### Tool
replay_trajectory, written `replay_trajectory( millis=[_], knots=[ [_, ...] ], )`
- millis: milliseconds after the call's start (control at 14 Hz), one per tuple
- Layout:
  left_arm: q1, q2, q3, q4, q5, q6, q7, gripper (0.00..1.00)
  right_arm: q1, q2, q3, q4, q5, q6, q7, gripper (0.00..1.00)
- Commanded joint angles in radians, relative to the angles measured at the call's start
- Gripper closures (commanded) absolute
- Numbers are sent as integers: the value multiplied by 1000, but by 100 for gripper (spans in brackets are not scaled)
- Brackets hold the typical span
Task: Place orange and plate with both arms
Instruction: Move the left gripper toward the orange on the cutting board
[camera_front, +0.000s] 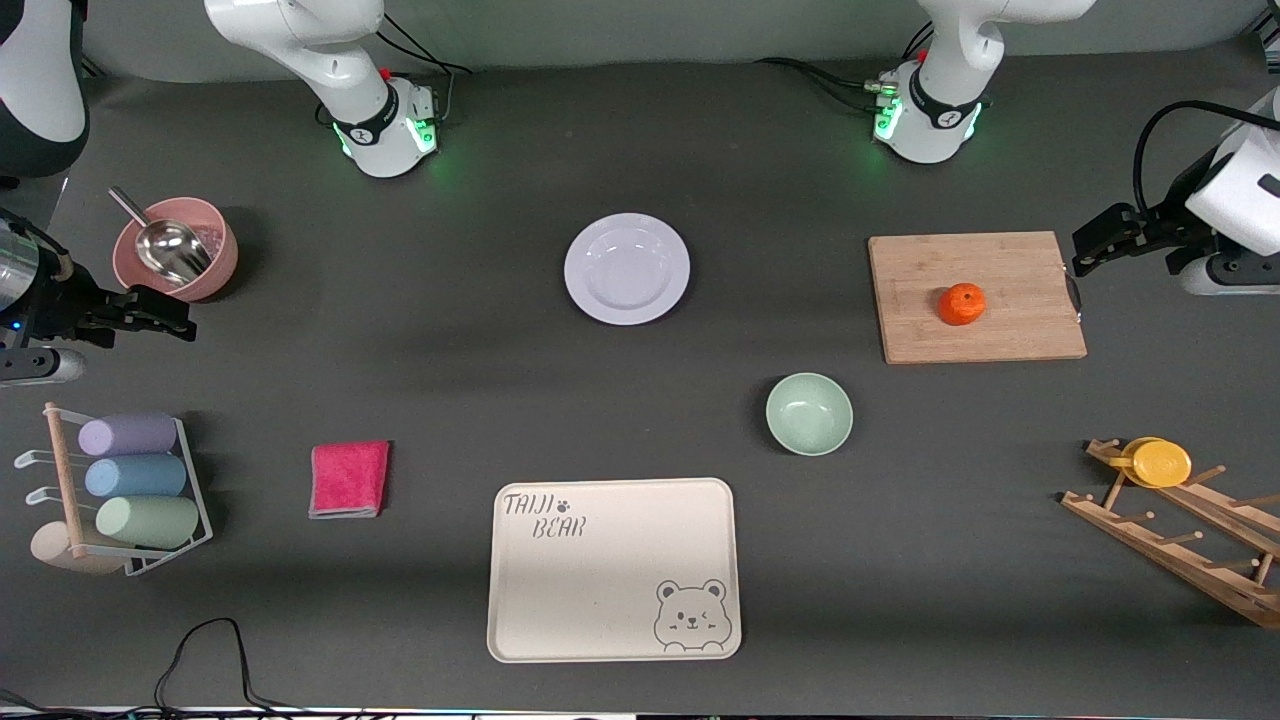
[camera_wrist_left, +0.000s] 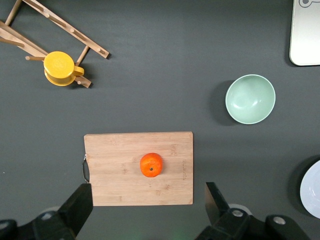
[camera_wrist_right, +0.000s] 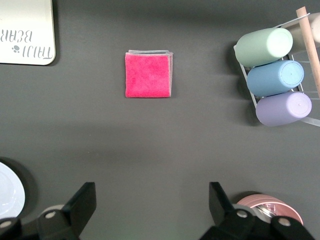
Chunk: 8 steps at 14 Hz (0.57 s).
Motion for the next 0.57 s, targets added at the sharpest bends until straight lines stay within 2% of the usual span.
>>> replay_trajectory(
  millis=[0,357,500],
  knots=[
    [5,18,-4,40,-16,-65,1,0,8,-7,-7,-7,13,-1,24,0],
    [17,33,10,28,-9,-88,16,0,9,-14,-7,-13,15,-3,24,0],
    [21,21,21,-78,-4,-65,16,0,17,-48,-7,-43,18,-14,40,0]
  ],
)
